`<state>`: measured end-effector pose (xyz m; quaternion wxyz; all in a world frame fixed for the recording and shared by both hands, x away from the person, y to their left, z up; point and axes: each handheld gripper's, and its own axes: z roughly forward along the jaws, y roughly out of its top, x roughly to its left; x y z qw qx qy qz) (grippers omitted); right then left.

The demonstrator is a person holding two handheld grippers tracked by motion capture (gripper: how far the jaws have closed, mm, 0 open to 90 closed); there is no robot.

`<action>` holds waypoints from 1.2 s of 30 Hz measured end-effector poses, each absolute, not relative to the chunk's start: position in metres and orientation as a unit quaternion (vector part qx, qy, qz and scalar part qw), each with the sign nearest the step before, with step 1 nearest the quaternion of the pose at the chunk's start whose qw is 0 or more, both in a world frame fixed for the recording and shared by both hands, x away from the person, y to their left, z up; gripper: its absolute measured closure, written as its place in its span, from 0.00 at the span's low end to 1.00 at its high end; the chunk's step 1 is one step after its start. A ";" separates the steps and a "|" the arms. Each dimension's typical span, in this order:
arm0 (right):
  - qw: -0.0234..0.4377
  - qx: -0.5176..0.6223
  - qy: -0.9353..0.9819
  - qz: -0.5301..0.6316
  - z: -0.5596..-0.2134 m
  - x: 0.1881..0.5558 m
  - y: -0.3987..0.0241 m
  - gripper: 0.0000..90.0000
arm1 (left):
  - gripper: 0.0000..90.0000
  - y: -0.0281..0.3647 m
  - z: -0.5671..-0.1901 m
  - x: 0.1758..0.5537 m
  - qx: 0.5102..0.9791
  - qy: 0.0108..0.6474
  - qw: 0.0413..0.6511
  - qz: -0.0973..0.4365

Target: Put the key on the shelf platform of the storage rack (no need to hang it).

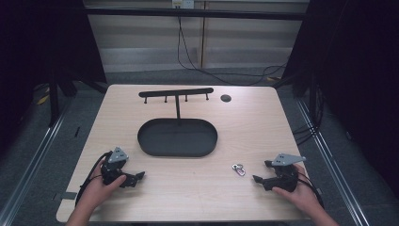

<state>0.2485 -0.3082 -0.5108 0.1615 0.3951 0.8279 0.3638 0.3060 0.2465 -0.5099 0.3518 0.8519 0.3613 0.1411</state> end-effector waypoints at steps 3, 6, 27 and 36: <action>0.162 0.397 0.827 0.364 -0.511 0.248 -0.308 0.21 | 0.02 0.246 -0.510 0.306 0.851 0.362 0.352 0.141; 0.164 0.401 0.826 0.362 -0.511 0.246 -0.307 0.21 | 0.02 0.246 -0.510 0.306 0.852 0.362 0.352 0.141; 0.064 0.440 0.865 0.233 -0.468 0.264 -0.258 0.41 | 0.02 0.246 -0.510 0.306 0.852 0.362 0.352 0.141; 0.049 0.416 0.887 0.194 -0.469 0.277 -0.239 0.49 | 0.02 0.246 -0.510 0.306 0.852 0.362 0.352 0.141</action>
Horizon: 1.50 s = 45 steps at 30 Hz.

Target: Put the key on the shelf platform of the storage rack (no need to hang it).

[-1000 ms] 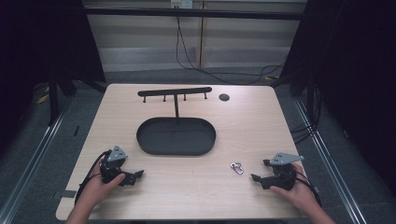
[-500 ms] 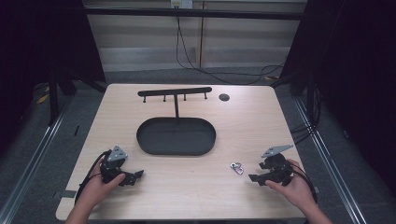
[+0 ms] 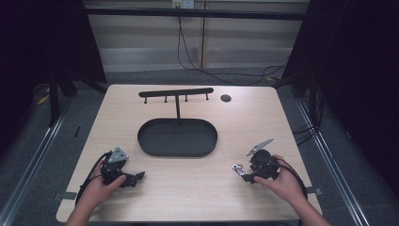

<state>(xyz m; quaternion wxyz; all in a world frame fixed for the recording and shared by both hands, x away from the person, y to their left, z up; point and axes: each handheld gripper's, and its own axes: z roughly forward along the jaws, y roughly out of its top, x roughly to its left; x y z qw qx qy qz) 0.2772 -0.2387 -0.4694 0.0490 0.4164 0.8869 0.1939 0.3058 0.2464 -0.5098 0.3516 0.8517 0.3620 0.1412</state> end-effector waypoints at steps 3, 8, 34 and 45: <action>0.052 0.409 0.893 0.184 -0.469 0.281 -0.233 0.51 | 0.02 0.246 -0.510 0.306 0.852 0.362 0.352 0.141; 0.044 0.403 0.898 0.170 -0.469 0.289 -0.223 0.53 | 0.02 0.246 -0.510 0.306 0.852 0.362 0.352 0.141; 0.018 0.400 0.904 0.146 -0.462 0.297 -0.203 0.76 | 0.02 0.246 -0.510 0.306 0.851 0.363 0.353 0.139; 0.012 0.395 0.906 0.152 -0.444 0.300 -0.199 0.76 | 0.02 0.246 -0.510 0.306 0.851 0.363 0.353 0.139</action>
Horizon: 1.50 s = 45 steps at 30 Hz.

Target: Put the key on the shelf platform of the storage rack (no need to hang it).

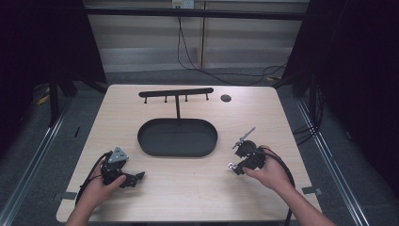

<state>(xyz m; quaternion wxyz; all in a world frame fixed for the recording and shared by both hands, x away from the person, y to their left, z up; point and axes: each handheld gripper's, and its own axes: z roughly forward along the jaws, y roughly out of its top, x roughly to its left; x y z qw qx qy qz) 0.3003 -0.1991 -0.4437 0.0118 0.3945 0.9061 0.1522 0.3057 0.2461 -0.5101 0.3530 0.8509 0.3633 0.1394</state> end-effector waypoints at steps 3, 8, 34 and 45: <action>0.013 0.397 0.904 0.157 -0.439 0.301 -0.197 0.76 | 0.02 0.246 -0.510 0.306 0.851 0.363 0.353 0.139; 0.019 0.394 0.905 0.161 -0.433 0.304 -0.194 0.76 | 0.02 0.246 -0.510 0.306 0.851 0.363 0.353 0.139; 0.027 0.383 0.907 0.174 -0.412 0.319 -0.174 0.76 | 0.02 0.246 -0.510 0.306 0.851 0.364 0.353 0.139; 0.034 0.381 0.906 0.183 -0.405 0.325 -0.166 0.76 | 0.02 0.246 -0.510 0.306 0.851 0.364 0.353 0.139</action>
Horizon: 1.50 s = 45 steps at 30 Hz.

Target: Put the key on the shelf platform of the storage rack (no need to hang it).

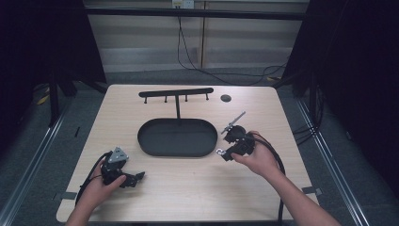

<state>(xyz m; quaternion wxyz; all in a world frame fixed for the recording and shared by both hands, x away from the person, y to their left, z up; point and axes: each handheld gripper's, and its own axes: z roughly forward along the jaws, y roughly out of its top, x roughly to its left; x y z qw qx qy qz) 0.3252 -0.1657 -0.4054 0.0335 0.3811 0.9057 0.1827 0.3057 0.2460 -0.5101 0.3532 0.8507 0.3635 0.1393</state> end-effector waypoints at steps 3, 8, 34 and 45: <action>0.035 0.381 0.905 0.187 -0.403 0.327 -0.163 0.76 | 0.02 0.246 -0.510 0.306 0.851 0.363 0.353 0.139; 0.041 0.379 0.905 0.189 -0.399 0.331 -0.158 0.76 | 0.02 0.246 -0.510 0.306 0.851 0.363 0.353 0.139; 0.051 0.382 0.901 0.199 -0.394 0.349 -0.144 0.76 | 0.02 0.246 -0.510 0.306 0.851 0.363 0.353 0.139; 0.046 0.389 0.899 0.195 -0.397 0.354 -0.142 0.76 | 0.02 0.246 -0.510 0.306 0.851 0.363 0.353 0.139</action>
